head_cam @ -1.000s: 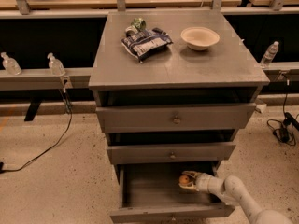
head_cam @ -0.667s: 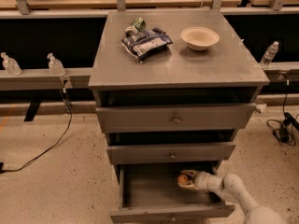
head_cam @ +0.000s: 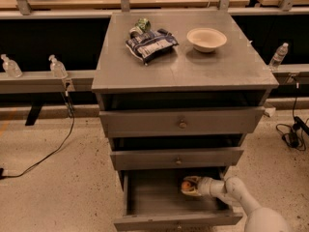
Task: Place orange into bottom drawer
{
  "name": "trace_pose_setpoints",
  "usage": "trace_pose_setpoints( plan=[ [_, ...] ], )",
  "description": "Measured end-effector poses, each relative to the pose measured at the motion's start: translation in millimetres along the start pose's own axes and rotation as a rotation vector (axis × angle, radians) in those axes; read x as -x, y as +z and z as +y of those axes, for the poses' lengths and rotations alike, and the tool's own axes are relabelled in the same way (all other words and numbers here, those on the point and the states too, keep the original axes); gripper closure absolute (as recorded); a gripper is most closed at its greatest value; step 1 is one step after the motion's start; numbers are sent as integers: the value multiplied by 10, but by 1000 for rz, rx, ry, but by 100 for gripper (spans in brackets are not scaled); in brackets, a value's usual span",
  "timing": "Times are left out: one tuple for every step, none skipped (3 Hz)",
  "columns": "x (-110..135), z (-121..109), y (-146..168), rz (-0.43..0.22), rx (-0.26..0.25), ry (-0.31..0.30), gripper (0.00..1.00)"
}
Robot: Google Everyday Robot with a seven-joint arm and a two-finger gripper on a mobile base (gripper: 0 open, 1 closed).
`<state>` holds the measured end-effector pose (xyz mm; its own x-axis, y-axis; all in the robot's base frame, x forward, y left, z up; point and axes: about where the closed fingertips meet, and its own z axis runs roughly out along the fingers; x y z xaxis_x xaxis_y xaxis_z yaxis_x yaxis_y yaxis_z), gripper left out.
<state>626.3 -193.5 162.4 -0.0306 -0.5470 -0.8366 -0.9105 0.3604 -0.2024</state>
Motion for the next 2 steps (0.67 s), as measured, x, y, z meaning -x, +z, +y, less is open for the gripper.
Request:
trace_pose_setpoints(
  plan=[
    [-1, 6, 61, 19, 17, -7, 51],
    [5, 25, 86, 17, 21, -6, 27]
  ],
)
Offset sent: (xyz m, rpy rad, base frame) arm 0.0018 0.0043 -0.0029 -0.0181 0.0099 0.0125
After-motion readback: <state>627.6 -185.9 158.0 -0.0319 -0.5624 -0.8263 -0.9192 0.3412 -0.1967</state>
